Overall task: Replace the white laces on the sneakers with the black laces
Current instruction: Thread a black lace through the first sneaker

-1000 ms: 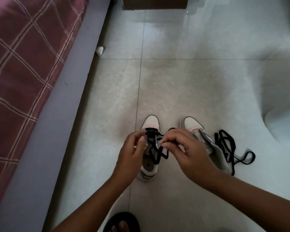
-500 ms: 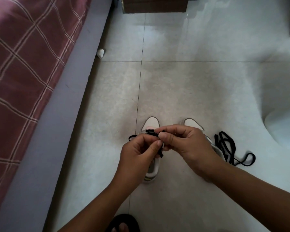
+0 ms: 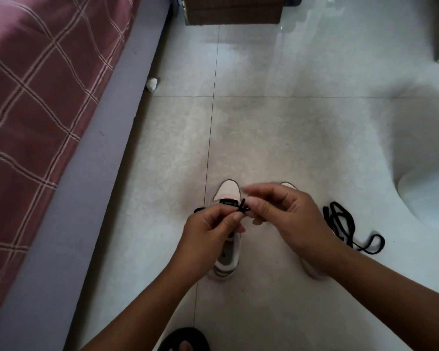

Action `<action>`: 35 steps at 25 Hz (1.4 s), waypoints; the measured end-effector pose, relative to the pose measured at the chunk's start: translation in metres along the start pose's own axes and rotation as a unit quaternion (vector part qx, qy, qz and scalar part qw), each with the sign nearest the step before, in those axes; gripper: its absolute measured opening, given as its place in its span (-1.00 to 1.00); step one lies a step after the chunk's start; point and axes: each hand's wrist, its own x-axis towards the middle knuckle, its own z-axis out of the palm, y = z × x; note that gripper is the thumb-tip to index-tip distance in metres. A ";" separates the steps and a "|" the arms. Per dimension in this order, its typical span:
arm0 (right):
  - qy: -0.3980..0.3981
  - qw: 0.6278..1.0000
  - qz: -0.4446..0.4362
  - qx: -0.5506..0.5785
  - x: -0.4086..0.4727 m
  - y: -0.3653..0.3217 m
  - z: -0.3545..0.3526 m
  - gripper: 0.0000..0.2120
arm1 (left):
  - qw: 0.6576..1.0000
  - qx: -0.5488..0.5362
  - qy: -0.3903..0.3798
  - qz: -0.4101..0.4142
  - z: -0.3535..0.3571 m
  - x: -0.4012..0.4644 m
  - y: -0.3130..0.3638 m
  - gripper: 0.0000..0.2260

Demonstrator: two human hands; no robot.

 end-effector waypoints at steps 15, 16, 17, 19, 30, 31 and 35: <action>-0.073 0.873 0.455 0.162 -0.024 0.042 0.004 -0.82 | 0.970 0.158 0.051 0.176 0.017 -0.047 -0.019 -0.95; -0.098 0.830 0.502 0.223 -0.030 0.046 0.010 -0.73 | 0.967 0.155 0.030 0.198 0.023 -0.054 -0.023 -0.94; -0.098 0.802 0.521 0.273 -0.032 0.049 0.014 -0.65 | 0.966 0.147 0.006 0.211 0.027 -0.061 -0.027 -0.94; -0.056 0.796 0.522 0.300 -0.026 0.053 0.021 -0.65 | 0.957 0.157 -0.024 0.241 0.026 -0.069 -0.038 -0.92; 0.125 0.824 0.450 0.321 0.018 0.042 0.003 -0.76 | 0.904 0.381 0.013 -0.195 0.030 0.016 -0.109 -0.01; 0.098 0.822 0.458 0.324 0.015 0.040 0.006 -0.74 | 0.900 0.361 0.021 -0.242 0.036 0.021 -0.113 -0.02; 0.056 0.838 0.483 0.249 -0.012 0.030 0.036 -0.70 | 0.868 0.438 0.053 -0.229 0.058 0.034 -0.121 -0.53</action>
